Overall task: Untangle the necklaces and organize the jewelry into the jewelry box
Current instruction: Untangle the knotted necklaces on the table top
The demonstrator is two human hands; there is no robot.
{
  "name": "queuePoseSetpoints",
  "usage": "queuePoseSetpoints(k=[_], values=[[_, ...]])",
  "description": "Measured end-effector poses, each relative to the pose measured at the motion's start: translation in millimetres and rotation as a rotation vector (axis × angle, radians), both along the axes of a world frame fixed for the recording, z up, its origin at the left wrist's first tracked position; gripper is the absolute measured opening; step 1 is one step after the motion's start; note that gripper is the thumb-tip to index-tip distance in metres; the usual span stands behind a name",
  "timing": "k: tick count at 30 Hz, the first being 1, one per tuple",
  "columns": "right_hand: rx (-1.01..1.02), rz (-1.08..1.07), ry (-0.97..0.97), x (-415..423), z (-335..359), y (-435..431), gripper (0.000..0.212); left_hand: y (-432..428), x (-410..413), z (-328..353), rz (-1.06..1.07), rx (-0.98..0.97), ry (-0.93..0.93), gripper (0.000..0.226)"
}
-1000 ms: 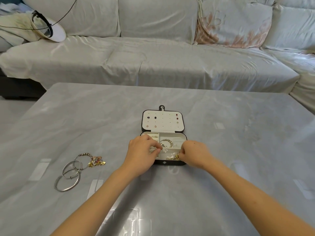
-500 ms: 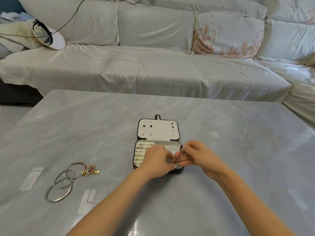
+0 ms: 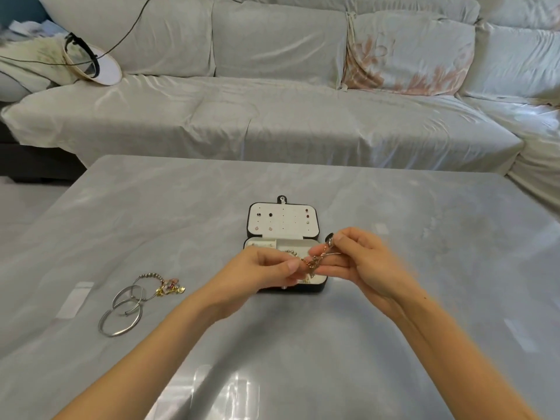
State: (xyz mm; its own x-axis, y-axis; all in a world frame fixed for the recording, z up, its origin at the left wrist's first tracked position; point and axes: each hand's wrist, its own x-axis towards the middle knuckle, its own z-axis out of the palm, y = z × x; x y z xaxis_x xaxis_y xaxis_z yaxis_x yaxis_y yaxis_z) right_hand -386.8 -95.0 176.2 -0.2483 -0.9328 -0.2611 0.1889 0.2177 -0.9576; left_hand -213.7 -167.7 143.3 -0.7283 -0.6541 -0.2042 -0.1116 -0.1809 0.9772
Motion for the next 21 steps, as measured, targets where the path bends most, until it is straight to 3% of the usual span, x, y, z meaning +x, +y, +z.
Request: queuePoseSetpoints(k=[5, 8, 13, 21], values=[[0.086, 0.028, -0.183, 46, -41, 29, 0.016, 45, 37, -26, 0.226, 0.257, 0.028, 0.007], [0.151, 0.028, -0.296, 72, -64, 37, 0.009, 62, 60, -47, 0.335, 0.297, 0.003, 0.02], [0.211, 0.067, -0.347, 102, -89, 41, 0.01, 75, 85, -74, 0.477, 0.251, -0.079, 0.015], [0.221, 0.098, -0.262, 117, -95, 33, 0.015, 68, 98, -85, 0.549, 0.028, -0.249, 0.019]])
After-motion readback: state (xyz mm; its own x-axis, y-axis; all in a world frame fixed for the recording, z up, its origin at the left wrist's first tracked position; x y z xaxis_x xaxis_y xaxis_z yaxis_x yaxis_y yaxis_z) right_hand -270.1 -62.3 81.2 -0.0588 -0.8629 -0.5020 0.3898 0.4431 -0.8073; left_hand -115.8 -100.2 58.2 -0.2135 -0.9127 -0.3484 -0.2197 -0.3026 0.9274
